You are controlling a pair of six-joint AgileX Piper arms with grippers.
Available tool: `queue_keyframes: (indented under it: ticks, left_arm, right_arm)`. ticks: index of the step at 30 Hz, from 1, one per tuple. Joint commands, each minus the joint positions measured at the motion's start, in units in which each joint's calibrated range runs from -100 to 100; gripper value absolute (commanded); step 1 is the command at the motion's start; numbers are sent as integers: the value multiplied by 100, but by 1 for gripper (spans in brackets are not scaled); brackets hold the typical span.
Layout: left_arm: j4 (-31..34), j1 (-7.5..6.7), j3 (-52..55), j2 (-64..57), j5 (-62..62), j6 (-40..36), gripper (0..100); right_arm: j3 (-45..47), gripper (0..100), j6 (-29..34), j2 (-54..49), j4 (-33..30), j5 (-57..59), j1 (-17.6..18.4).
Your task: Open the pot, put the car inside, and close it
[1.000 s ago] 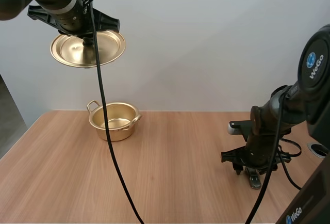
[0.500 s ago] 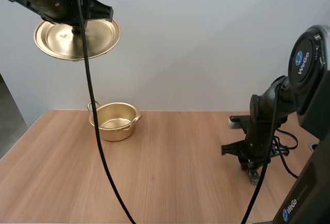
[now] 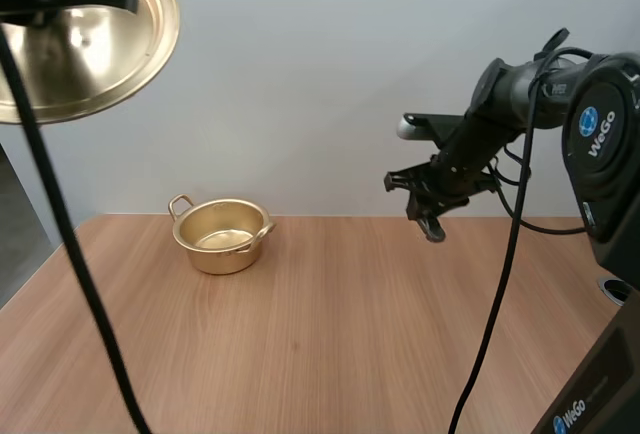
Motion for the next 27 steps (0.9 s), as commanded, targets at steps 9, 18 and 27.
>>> queue_keyframes:
  ticks: [9,18,27]
  left_arm:
    - [1670,39,-453,-678,0,-580,0]
    - [1908,134,-1668,-688,0,-671,0]
    - [1799,134,-1667,-568,0,-651,0]
  right_arm:
    - [-914,0,-56,191,840,-505,1346]
    - [-1976,0,-56,1272,610,-613,2030]
    - [-3412,0,-17,2713,610,-560,2248]
